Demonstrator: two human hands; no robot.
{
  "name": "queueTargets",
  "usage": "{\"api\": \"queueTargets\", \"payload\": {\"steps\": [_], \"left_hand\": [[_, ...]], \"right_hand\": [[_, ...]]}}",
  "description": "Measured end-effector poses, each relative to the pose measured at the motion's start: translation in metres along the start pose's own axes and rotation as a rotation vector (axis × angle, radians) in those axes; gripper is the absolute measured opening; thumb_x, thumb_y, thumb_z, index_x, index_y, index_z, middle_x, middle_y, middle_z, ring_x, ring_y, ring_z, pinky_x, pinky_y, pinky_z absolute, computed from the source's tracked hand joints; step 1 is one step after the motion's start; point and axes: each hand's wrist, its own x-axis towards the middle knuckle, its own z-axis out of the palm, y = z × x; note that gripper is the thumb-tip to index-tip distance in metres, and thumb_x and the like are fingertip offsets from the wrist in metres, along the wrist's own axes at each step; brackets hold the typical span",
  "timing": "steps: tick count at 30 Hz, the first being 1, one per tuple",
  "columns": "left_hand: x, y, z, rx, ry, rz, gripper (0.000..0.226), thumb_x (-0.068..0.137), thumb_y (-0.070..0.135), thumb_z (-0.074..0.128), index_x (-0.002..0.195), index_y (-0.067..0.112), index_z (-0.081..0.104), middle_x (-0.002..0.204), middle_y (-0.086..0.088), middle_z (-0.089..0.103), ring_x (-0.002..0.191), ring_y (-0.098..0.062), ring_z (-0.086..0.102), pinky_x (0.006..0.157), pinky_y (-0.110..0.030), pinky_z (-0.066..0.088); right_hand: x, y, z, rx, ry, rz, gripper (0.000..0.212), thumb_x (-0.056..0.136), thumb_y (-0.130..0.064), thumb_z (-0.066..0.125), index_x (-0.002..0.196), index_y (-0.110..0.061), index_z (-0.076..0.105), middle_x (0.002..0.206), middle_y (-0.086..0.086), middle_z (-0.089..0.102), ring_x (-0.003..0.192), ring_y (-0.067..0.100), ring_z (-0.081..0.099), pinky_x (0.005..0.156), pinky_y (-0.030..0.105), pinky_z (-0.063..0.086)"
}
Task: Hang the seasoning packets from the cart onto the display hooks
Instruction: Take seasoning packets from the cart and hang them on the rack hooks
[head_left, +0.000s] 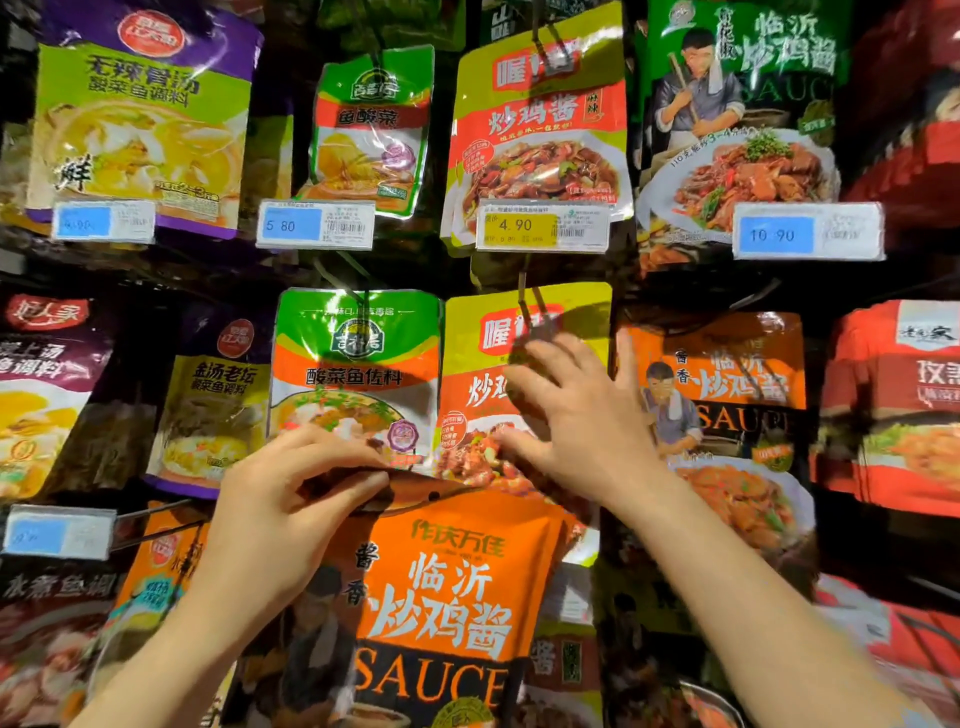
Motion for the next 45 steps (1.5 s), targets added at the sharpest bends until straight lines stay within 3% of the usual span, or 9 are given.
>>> {"api": "queueTargets", "payload": {"steps": [3, 10, 13, 16, 21, 26, 35, 41, 45], "left_hand": [[-0.008, 0.000, 0.001, 0.015, -0.063, -0.010, 0.013, 0.072, 0.026, 0.074, 0.082, 0.030, 0.069, 0.087, 0.015, 0.065, 0.085, 0.002, 0.060, 0.074, -0.005, 0.040], [-0.018, -0.001, -0.001, 0.018, -0.076, -0.060, 0.013, 0.074, 0.011, 0.078, 0.082, 0.019, 0.072, 0.083, 0.013, 0.066, 0.083, 0.000, 0.059, 0.073, -0.006, 0.040], [-0.020, 0.000, -0.001, -0.034, -0.040, -0.084, 0.010, 0.073, 0.022, 0.074, 0.082, 0.025, 0.071, 0.083, 0.013, 0.067, 0.083, 0.000, 0.060, 0.073, -0.010, 0.042], [-0.020, 0.006, 0.003, -0.038, -0.031, -0.070, 0.010, 0.073, 0.023, 0.071, 0.083, 0.026, 0.070, 0.086, 0.013, 0.066, 0.082, -0.001, 0.060, 0.072, -0.013, 0.044], [-0.022, 0.027, 0.010, -0.081, 0.004, -0.039, 0.013, 0.075, 0.024, 0.072, 0.084, 0.031, 0.068, 0.084, 0.017, 0.065, 0.083, 0.001, 0.059, 0.074, -0.012, 0.043], [-0.026, 0.056, 0.024, -0.157, -0.010, 0.028, 0.016, 0.075, 0.024, 0.073, 0.084, 0.035, 0.065, 0.090, 0.016, 0.065, 0.082, 0.002, 0.058, 0.072, -0.011, 0.041], [-0.035, 0.071, 0.084, -0.676, -0.198, -0.303, 0.013, 0.061, 0.030, 0.083, 0.067, 0.026, 0.073, 0.076, 0.009, 0.069, 0.072, -0.004, 0.061, 0.068, -0.014, 0.044], [-0.053, 0.074, 0.110, -0.878, -0.384, -0.467, 0.017, 0.080, 0.028, 0.061, 0.095, 0.028, 0.068, 0.092, 0.014, 0.069, 0.083, 0.002, 0.062, 0.066, -0.011, 0.046], [-0.057, 0.075, 0.124, -0.901, -0.379, -0.516, 0.009, 0.082, 0.022, 0.068, 0.089, 0.028, 0.068, 0.086, 0.005, 0.071, 0.081, -0.009, 0.065, 0.061, -0.020, 0.052]], "right_hand": [[-0.007, 0.003, 0.007, 0.056, -0.437, 0.070, 0.073, 0.080, -0.079, 0.027, 0.143, -0.043, 0.028, 0.155, -0.003, 0.021, 0.142, 0.025, 0.016, 0.108, 0.061, 0.015], [-0.007, 0.014, 0.036, 0.131, -0.623, 0.207, 0.071, 0.090, -0.046, 0.056, 0.148, -0.029, 0.020, 0.150, 0.009, 0.028, 0.136, 0.034, 0.026, 0.106, 0.048, 0.036], [-0.014, 0.014, 0.026, 0.297, -0.452, 0.224, 0.061, 0.093, -0.043, 0.051, 0.147, -0.029, 0.027, 0.150, 0.007, 0.029, 0.137, 0.028, 0.023, 0.107, 0.046, 0.034], [-0.023, 0.001, -0.006, 0.487, -0.228, 0.170, 0.042, 0.094, -0.047, 0.045, 0.130, -0.025, 0.053, 0.131, -0.002, 0.052, 0.122, 0.016, 0.045, 0.097, 0.035, 0.042], [-0.070, -0.022, -0.066, 0.769, -0.317, 0.188, 0.037, 0.078, -0.060, 0.060, 0.097, -0.029, 0.070, 0.097, -0.017, 0.065, 0.091, -0.003, 0.058, 0.078, 0.017, 0.045], [-0.124, -0.023, -0.084, 0.907, -0.181, 0.369, 0.006, 0.075, -0.038, 0.068, 0.078, -0.032, 0.067, 0.084, -0.017, 0.068, 0.079, -0.002, 0.061, 0.072, 0.015, 0.045], [-0.158, 0.004, -0.131, 0.712, -0.088, 0.440, 0.014, 0.073, -0.029, 0.068, 0.074, -0.041, 0.063, 0.085, -0.027, 0.067, 0.079, -0.011, 0.061, 0.073, 0.005, 0.040], [-0.170, 0.024, -0.149, 0.611, -0.157, 0.508, 0.013, 0.073, -0.031, 0.067, 0.073, -0.043, 0.063, 0.080, -0.029, 0.067, 0.077, -0.006, 0.062, 0.069, 0.007, 0.041], [-0.177, 0.034, -0.155, 0.597, -0.196, 0.590, 0.004, 0.073, -0.034, 0.065, 0.075, -0.037, 0.067, 0.077, -0.020, 0.069, 0.078, -0.001, 0.064, 0.068, 0.013, 0.046]]}}
